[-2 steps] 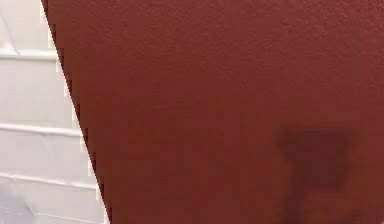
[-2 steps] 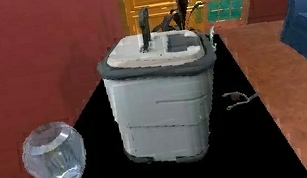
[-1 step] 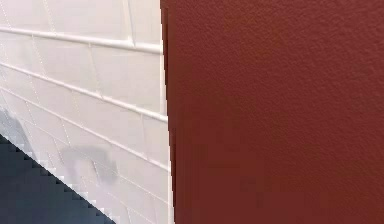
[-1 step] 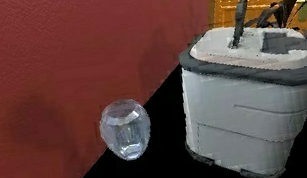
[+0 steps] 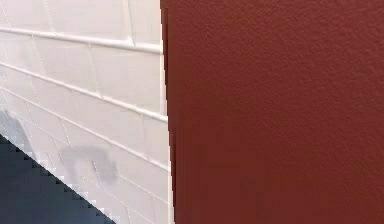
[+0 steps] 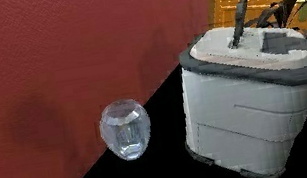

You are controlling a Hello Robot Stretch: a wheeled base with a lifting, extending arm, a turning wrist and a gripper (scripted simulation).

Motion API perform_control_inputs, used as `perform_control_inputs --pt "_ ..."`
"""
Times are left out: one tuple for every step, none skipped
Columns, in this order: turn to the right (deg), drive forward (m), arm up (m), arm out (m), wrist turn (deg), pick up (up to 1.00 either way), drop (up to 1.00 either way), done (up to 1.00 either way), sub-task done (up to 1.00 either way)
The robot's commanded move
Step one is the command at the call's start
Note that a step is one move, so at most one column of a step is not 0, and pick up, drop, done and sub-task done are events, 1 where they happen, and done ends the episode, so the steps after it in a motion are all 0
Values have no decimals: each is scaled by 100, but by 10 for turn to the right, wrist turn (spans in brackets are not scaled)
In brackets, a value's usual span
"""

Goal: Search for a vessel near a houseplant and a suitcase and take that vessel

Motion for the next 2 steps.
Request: perform_control_inputs --pt "0 0 38 0 0 0 0 0 0" --pt "0 0 0 22 0 0 0 0 0"
